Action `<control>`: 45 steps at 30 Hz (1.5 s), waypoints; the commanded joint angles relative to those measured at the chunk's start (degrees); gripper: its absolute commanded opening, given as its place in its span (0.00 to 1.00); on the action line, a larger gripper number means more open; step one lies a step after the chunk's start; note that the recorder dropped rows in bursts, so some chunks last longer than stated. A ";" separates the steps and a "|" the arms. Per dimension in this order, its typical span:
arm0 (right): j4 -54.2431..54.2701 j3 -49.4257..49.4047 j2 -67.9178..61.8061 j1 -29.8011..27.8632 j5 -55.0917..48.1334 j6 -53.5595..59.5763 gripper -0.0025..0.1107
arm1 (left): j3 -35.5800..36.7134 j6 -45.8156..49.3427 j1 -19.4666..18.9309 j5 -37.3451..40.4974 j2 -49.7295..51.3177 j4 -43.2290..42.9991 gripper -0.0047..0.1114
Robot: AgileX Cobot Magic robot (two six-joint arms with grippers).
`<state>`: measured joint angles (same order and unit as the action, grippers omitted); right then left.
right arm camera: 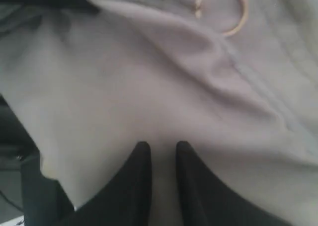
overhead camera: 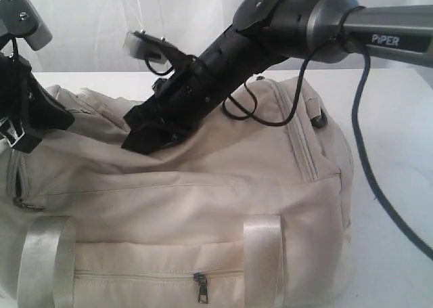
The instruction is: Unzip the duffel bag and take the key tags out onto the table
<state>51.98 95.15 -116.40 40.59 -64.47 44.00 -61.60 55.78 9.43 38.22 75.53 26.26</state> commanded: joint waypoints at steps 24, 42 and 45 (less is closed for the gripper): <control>1.59 0.21 -2.31 5.28 16.40 -0.62 0.19 | -0.06 -29.03 -0.11 6.11 0.17 -25.45 0.04; 0.32 0.21 0.01 4.80 21.63 8.67 0.31 | -0.45 -30.72 -0.11 -2.73 -0.94 -23.27 0.08; -1.05 0.21 -0.33 4.80 20.77 8.67 0.36 | -1.23 -30.72 -0.11 -5.70 -3.41 -21.59 0.20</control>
<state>52.14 95.57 -116.50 45.69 -42.47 51.98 -61.82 25.61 9.58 34.44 74.51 3.79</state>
